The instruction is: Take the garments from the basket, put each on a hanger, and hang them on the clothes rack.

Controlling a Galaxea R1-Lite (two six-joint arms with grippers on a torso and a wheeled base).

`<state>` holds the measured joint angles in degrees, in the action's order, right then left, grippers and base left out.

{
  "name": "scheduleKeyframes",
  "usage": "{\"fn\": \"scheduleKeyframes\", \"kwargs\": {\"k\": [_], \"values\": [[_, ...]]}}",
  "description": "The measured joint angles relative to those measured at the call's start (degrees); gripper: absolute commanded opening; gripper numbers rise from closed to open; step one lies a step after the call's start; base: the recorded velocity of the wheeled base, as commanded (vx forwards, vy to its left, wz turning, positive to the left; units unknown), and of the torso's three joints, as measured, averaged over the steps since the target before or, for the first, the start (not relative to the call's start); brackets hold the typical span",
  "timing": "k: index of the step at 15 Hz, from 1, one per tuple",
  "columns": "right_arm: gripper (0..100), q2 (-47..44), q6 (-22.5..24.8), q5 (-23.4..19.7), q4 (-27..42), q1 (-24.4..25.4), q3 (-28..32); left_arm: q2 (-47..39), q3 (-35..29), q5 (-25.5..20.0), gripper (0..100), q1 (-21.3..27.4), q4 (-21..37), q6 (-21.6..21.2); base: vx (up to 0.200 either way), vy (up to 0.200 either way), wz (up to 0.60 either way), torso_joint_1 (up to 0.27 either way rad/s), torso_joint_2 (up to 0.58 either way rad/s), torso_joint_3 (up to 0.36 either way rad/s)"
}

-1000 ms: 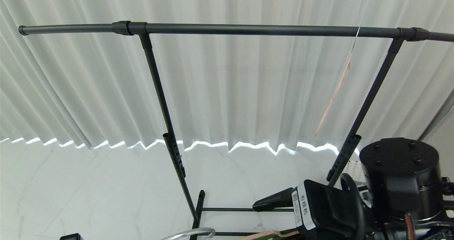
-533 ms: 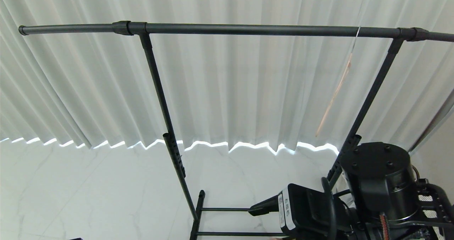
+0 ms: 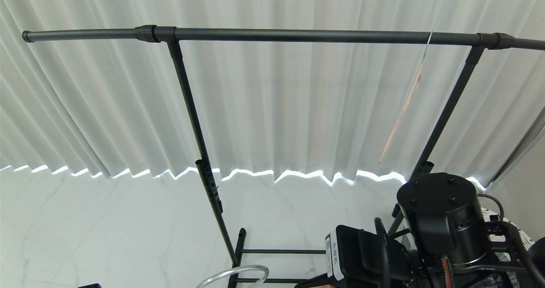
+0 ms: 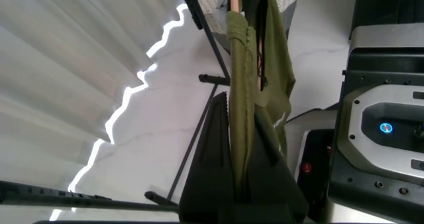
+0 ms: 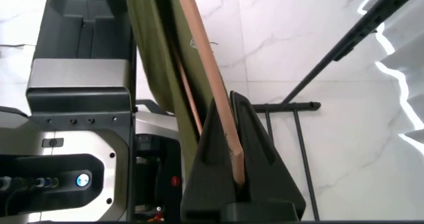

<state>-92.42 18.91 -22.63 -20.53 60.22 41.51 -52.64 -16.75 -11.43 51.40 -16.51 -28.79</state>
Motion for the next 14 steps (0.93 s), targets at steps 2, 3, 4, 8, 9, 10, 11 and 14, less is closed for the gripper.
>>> {"fn": "scheduleKeyframes", "kwargs": {"k": [2,3,4,8,9,10,11,14], "values": [[0,0.05,1.18,0.1,0.17,-0.24,0.5,-0.04,0.11,-0.11,100,0.01,-0.13,-0.77,0.0,0.0,0.0,0.0,0.0,0.0],[0,0.09,2.11,0.16,0.3,-0.39,0.82,-0.04,0.18,-0.17,100,0.0,-0.16,-0.99,0.0,0.0,0.0,0.0,0.0,0.0],[0,0.16,2.82,0.11,0.39,-0.49,1.1,-0.04,0.24,-0.09,100,0.0,-0.16,-1.04,0.0,0.0,0.0,0.0,0.0,0.0],[0,1.22,4.82,0.07,2.0,-1.16,2.23,0.09,0.33,0.33,100,-0.18,-0.05,-0.57,0.0,0.0,0.0,0.0,0.0,0.0],[0,1.96,5.63,0.07,4.04,-1.96,2.23,0.16,0.13,0.35,100,-0.29,-0.05,-0.44,0.0,0.0,0.0,0.0,0.0,0.0],[0,2.91,6.52,0.07,5.62,-3.33,2.23,0.3,0.11,0.4,100,-0.68,-0.02,-0.4,0.0,0.0,0.0,0.0,0.0,0.0],[0,3.89,7.19,0.1,6.39,-4.85,2.23,0.5,0.18,0.4,100,-1.32,-0.02,-0.38,0.0,0.0,0.0,0.0,0.0,0.0],[0,7.17,7.64,0.07,8.87,-9.29,1.99,0.85,0.74,0.44,100,-6.28,-0.02,-0.4,0.0,0.0,0.0,0.0,0.0,0.0]]}}
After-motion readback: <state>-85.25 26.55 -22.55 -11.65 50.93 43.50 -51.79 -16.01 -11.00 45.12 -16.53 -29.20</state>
